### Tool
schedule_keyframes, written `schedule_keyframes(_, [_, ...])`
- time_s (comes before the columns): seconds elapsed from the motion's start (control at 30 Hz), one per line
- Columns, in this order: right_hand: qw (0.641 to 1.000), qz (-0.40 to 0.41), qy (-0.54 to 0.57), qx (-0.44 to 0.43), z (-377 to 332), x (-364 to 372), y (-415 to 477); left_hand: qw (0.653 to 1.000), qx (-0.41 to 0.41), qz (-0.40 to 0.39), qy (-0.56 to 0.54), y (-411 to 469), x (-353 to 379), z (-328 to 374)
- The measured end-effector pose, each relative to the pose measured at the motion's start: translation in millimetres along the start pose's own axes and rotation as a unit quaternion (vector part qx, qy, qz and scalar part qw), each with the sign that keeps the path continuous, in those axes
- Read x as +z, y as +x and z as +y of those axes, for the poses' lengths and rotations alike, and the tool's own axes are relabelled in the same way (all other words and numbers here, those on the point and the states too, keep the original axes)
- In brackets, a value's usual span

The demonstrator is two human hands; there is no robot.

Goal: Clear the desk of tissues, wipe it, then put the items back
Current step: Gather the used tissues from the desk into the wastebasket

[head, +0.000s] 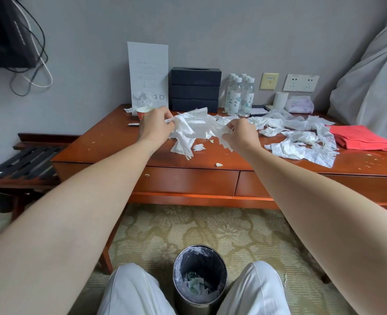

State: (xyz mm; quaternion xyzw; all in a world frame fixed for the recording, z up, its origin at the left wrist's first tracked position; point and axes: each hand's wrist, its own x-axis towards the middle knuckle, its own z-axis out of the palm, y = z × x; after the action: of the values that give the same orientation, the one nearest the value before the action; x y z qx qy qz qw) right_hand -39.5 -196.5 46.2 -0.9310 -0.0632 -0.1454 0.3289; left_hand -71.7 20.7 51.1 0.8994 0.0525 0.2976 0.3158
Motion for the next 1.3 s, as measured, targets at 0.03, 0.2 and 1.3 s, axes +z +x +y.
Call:
schedule_keyframes(0.03, [1.0,0.0,0.0,-0.002,-1,-1,-4,1.0,0.003,0.001,-0.001,-3,-2,1])
schedule_keyframes(0.2, [1.0,0.003,-0.004,-0.01,-3,-9,-31,1.0,0.017,-0.002,-0.007,-31,-16,9])
schedule_keyframes(1.3, [0.975,-0.183,-0.042,0.118,151,149,-177,0.968,-0.106,-0.226,0.012,-220,141,-106])
